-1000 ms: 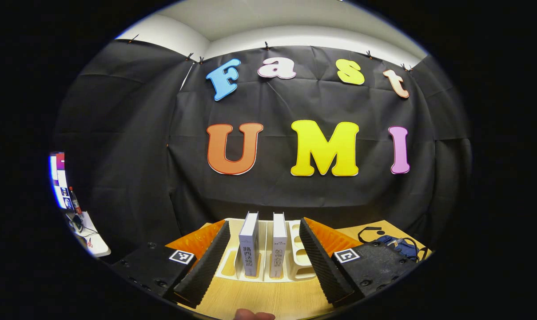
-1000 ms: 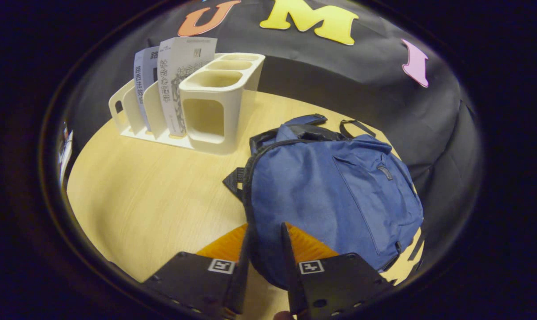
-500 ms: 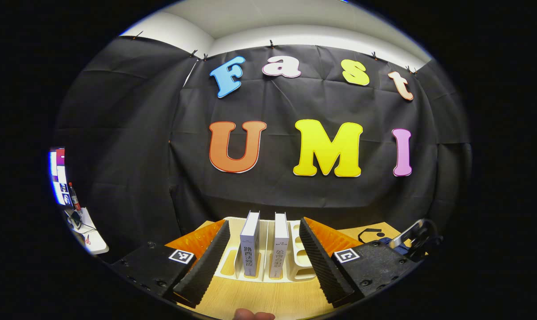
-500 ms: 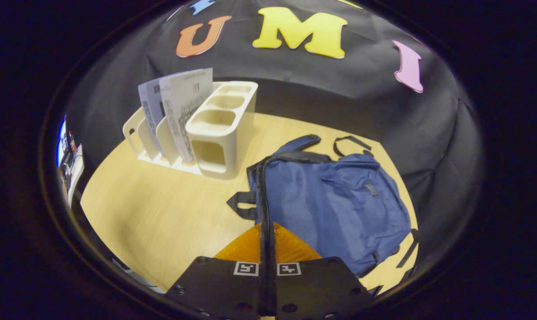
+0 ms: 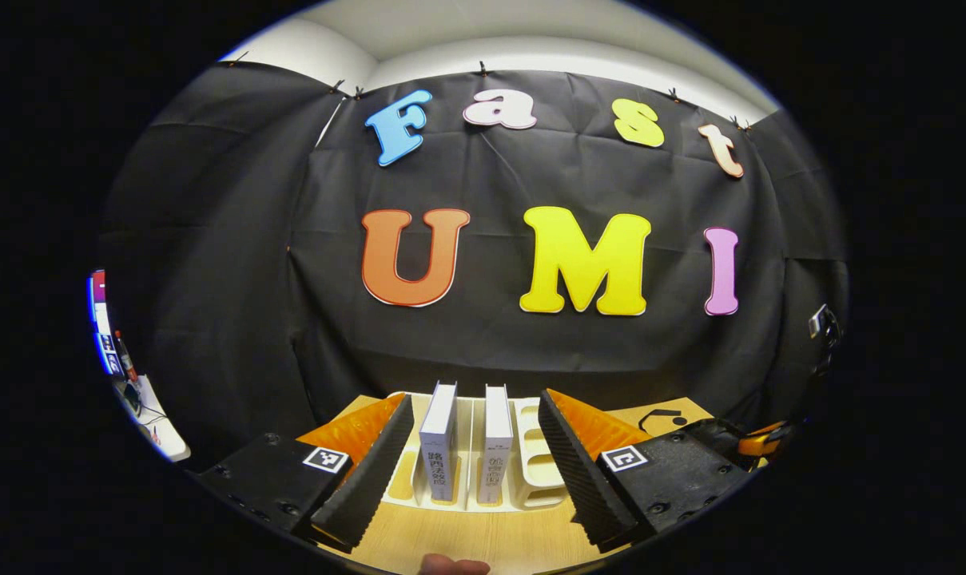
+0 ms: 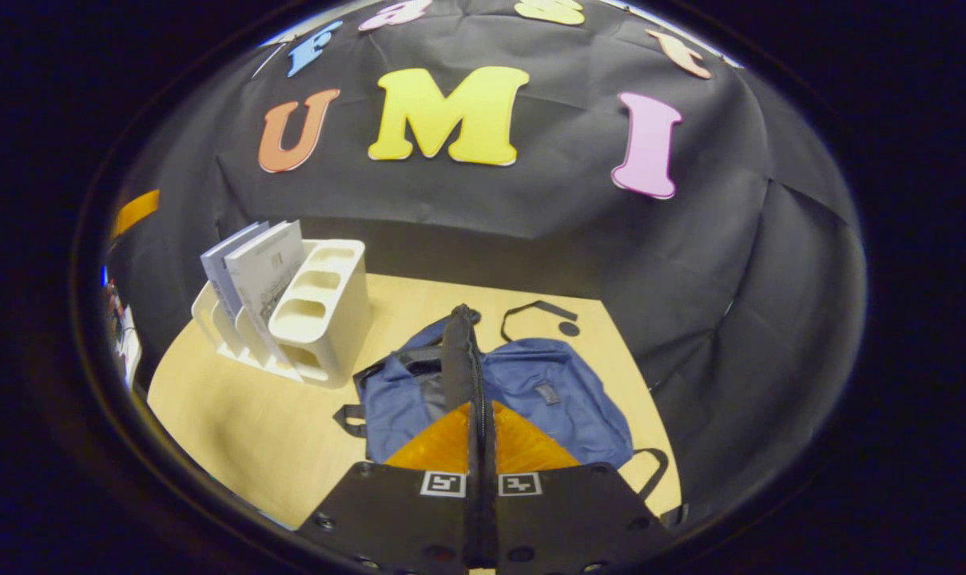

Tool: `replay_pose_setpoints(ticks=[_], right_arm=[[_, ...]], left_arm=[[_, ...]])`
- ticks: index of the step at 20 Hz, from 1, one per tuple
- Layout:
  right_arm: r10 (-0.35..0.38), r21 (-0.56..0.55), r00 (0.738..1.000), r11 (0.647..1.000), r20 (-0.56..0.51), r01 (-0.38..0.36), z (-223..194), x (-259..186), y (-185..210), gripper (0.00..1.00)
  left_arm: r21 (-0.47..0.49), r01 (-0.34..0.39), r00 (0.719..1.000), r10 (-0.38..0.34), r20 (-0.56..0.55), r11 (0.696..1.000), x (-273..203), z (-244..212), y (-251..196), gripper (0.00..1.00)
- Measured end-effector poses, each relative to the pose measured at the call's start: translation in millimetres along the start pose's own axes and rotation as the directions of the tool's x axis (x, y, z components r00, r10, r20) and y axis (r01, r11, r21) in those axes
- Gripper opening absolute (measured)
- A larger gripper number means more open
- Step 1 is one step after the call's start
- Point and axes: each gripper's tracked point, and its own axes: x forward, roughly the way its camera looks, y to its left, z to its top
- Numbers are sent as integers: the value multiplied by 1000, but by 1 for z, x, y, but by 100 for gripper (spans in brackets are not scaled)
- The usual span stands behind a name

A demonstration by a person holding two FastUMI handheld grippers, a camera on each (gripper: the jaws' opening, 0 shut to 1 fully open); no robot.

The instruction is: Open the schoolbag, grab two books from the bookshelf and put them into the schoolbag.

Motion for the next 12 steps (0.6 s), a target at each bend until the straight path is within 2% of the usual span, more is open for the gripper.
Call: replay_pose_setpoints(ticks=[3, 9, 12], right_arm=[[-22, 12, 1000, 1000, 20, 22, 16, -5, -36, 0], [-56, 48, 998, 997, 36, 55, 35, -3, -103, 0], [-57, 83, 998, 995, 25, 55, 38, 4, -126, 0]], left_arm=[[15, 36, 998, -35, -58, 999, 18, -3, -14, 99], [-28, 90, 978, -94, -187, 996, 61, 2, -32, 98], [-63, 119, 950, -132, -284, 991, 89, -2, -42, 98]])
